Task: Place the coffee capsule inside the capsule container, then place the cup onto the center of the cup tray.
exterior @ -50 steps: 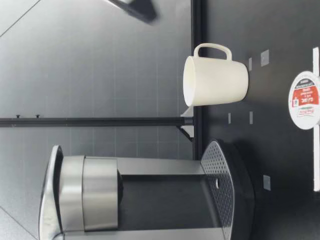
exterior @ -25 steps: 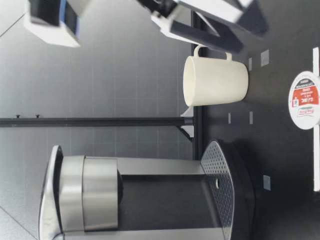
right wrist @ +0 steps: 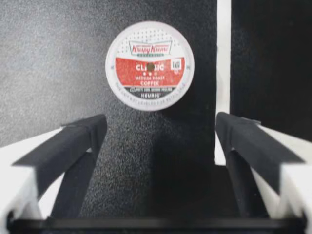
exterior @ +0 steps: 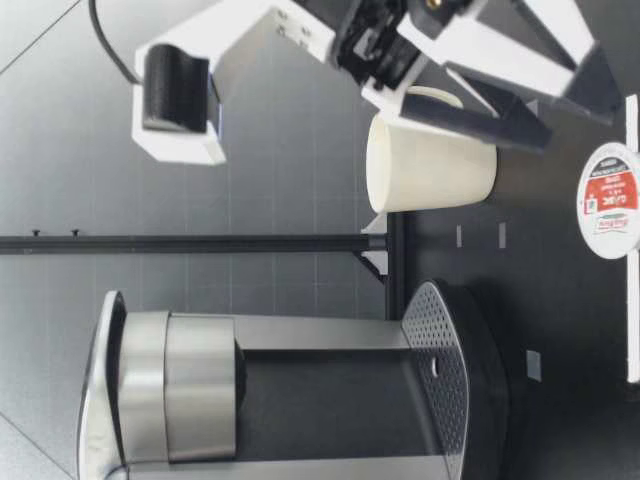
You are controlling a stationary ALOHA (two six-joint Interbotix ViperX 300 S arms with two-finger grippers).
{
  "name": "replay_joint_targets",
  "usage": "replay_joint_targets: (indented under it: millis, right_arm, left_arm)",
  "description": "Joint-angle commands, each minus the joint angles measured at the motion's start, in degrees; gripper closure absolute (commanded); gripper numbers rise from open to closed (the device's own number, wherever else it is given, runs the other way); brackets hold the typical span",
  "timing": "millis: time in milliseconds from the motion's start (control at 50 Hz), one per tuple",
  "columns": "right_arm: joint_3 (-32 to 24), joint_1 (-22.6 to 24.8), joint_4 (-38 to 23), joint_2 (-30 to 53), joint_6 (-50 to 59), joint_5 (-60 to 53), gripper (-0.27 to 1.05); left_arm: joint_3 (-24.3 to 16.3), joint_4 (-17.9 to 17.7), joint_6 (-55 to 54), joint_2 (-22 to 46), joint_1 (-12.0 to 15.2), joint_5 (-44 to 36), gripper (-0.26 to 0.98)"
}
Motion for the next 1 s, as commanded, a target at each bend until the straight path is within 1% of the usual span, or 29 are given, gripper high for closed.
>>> replay_joint_targets:
  millis: [0,620,980]
  right_arm:
    - [-1.67,0.35,-0.09,-0.18,-0.09,-0.18,-0.25]
    - [-5.19,0.35,-0.53,3.52,-0.62,0.35,-0.25]
    - [-6.86,1.32,-0.53,5.27,-0.62,0.62,-0.25]
  left_arm:
    - [-0.7,0.09,0.09,0.18,0.09,-0.53,0.54]
    - [-0.7,0.09,0.18,-0.88,0.09,-0.09,0.54]
    - [-0.62,0.18,0.26,-0.88,0.09,0.0,0.54]
